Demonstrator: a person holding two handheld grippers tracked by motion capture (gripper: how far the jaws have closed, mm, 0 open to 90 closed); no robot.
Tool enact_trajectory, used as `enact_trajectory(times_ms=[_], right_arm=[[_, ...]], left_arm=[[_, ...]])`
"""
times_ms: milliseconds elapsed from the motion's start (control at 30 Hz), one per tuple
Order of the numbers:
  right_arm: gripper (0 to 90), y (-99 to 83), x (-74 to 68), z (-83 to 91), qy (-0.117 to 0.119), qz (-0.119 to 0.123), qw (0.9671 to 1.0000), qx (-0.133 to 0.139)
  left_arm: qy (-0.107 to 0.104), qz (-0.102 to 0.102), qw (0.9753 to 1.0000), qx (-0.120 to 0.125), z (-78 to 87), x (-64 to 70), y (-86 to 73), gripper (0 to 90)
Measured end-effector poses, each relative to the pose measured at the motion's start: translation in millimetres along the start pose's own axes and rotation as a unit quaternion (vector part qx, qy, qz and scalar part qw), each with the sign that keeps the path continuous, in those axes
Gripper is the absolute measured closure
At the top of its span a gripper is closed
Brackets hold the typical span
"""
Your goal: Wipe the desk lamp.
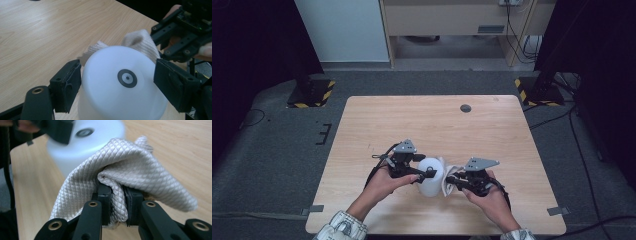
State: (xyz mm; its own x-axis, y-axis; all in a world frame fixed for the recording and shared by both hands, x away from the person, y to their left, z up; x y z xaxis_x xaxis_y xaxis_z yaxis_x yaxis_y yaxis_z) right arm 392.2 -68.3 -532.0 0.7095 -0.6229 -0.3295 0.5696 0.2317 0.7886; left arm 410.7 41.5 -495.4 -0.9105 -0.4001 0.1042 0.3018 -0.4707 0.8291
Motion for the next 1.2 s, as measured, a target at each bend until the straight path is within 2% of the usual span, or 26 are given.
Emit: enact_trajectory(times_ms=[200,333,367,467,633,800,1033,1200], right_arm=[[78.1,8.9,13.2,-11.0,0.006,-0.017,0.9998,-0.006],[78.1,5.9,19.7,-19.9,0.004,-0.023,0.9995,-0.021],[78.1,5.6,21.0,-22.4,0.007,-0.033,0.9992,-0.021],[78.1,6.5,25.2,-28.5,0.006,-0.039,0.9989,-0.024],[78.1,2.4,29.6,-36.6,0.003,-0.041,0.9983,-0.042],[78.0,-6.9,33.9,-44.4,-0.009,-0.032,0.9972,-0.067],[77.9,-7.7,34.0,-43.2,-0.008,-0.030,0.9970,-0.071],[78.0,5.2,28.9,-35.5,0.004,-0.038,0.9983,-0.043]], left_arm=[[0.000,0.000,1.0000,0.000,0.0,0.1,0.0,21.6],[0.000,-0.002,1.0000,-0.001,0.1,0.7,0.1,21.5],[0.000,-0.002,1.0000,0.000,0.1,0.5,0.0,21.5],[0.000,0.000,1.0000,0.000,0.2,0.2,-0.1,21.6],[-0.001,-0.001,1.0000,0.000,0.1,0.3,-0.1,21.5],[-0.002,0.000,1.0000,-0.001,0.0,0.3,0.0,21.5],[0.000,-0.001,1.0000,-0.002,-0.2,0.4,0.3,21.5],[0.001,-0.002,1.0000,-0.001,-0.4,0.4,0.5,21.5]])
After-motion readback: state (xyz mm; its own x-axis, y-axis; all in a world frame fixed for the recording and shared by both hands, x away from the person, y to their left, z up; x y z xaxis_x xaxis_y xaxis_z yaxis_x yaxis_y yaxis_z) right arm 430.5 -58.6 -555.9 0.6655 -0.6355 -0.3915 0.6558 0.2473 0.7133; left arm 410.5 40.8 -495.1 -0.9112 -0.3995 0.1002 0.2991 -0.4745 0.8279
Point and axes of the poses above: each handheld gripper's, and its own axes: z roughly backward along the jaws, y roughly out of its top, x roughly to its right, the point moved 10 cm from there along -z, roughly forward along the jaws, and after that the axes turned 10 degrees about -z, right-handed, at the moved point
